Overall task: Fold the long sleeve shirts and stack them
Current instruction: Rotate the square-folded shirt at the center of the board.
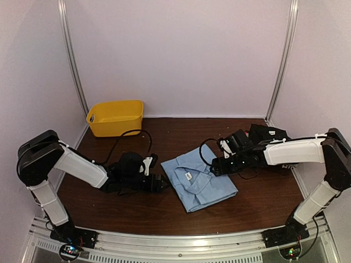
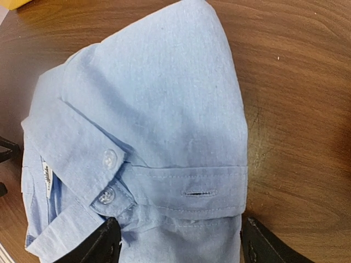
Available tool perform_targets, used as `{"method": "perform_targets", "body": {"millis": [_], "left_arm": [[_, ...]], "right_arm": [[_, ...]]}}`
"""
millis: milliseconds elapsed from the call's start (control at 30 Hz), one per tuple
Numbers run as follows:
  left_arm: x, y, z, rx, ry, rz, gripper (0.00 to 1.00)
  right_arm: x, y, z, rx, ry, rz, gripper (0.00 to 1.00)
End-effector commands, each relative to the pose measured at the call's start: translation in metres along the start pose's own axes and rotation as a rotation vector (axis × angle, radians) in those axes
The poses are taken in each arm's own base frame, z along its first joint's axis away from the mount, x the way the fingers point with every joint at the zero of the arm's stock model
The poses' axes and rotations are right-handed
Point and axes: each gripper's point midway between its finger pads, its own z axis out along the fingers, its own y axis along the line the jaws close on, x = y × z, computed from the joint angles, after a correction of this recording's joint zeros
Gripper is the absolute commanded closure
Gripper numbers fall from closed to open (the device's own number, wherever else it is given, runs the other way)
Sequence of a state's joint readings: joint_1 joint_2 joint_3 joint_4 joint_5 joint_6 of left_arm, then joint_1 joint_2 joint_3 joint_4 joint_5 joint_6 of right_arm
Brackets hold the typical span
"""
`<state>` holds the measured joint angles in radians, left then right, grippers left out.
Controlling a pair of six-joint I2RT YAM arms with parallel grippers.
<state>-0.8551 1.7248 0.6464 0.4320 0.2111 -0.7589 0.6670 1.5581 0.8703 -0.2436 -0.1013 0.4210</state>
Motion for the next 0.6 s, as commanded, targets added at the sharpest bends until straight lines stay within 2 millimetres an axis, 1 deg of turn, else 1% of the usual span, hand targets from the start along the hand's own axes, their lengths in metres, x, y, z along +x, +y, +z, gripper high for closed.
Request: {"method": "perform_targets", "body": {"millis": [0, 200, 367, 567], "left_arm": [[-0.012, -0.013, 0.004, 0.051, -0.042, 0.005, 0.23], [-0.009, -0.01, 0.007, 0.042, -0.035, -0.009, 0.23], [-0.008, -0.008, 0.009, 0.036, -0.027, -0.026, 0.23], [-0.007, -0.008, 0.01, 0.038, -0.023, -0.044, 0.22]], "right_arm": [[-0.012, 0.011, 0.005, -0.054, -0.038, -0.013, 0.24], [0.0, 0.027, 0.015, -0.157, -0.009, -0.013, 0.26], [0.017, 0.04, 0.02, -0.208, 0.013, -0.019, 0.27], [0.04, 0.05, 0.03, -0.176, 0.047, -0.043, 0.27]]}}
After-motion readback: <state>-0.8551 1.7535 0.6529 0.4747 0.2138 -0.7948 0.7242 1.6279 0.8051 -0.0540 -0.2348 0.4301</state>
